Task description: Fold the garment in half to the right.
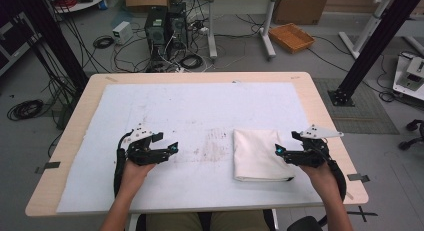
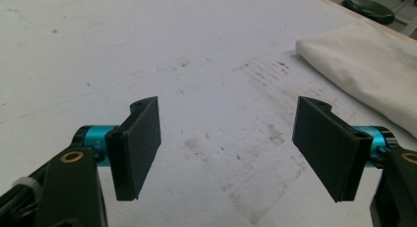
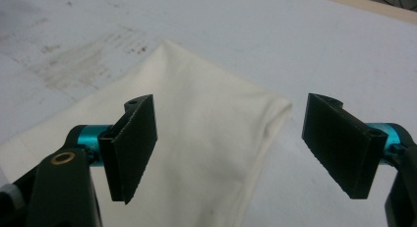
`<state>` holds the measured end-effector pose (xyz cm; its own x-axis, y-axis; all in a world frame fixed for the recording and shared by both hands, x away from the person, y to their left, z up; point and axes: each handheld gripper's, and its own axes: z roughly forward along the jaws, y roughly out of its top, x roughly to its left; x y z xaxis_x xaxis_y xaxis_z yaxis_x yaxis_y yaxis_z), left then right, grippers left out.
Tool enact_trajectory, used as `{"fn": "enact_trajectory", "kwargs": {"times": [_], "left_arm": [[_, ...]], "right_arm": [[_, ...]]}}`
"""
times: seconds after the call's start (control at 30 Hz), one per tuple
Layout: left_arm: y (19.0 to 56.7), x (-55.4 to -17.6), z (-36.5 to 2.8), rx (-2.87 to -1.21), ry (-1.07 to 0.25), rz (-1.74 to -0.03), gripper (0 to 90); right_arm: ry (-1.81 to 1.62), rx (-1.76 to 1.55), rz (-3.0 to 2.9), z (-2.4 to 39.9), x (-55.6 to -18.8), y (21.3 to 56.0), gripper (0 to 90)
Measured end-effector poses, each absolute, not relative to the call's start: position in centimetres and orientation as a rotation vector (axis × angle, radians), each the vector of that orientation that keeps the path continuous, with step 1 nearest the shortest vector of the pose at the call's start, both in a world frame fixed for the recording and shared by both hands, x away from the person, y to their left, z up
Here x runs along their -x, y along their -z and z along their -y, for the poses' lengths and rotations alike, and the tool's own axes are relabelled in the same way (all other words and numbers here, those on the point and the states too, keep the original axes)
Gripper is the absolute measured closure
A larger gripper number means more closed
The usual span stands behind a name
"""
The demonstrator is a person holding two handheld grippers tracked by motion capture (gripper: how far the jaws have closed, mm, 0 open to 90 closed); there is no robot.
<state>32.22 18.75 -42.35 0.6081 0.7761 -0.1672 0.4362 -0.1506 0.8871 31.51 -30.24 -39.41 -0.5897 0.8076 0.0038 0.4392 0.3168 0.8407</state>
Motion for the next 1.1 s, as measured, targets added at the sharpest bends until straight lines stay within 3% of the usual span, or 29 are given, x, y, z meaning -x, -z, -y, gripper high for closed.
{"fn": "enact_trajectory", "kwargs": {"times": [1.1], "left_arm": [[42.5,-31.4,-19.8,-1.777,-0.415,-0.931,26.6]], "right_arm": [[-1.233,-1.05,-2.145,31.5,-29.6,39.6,20.4]]}}
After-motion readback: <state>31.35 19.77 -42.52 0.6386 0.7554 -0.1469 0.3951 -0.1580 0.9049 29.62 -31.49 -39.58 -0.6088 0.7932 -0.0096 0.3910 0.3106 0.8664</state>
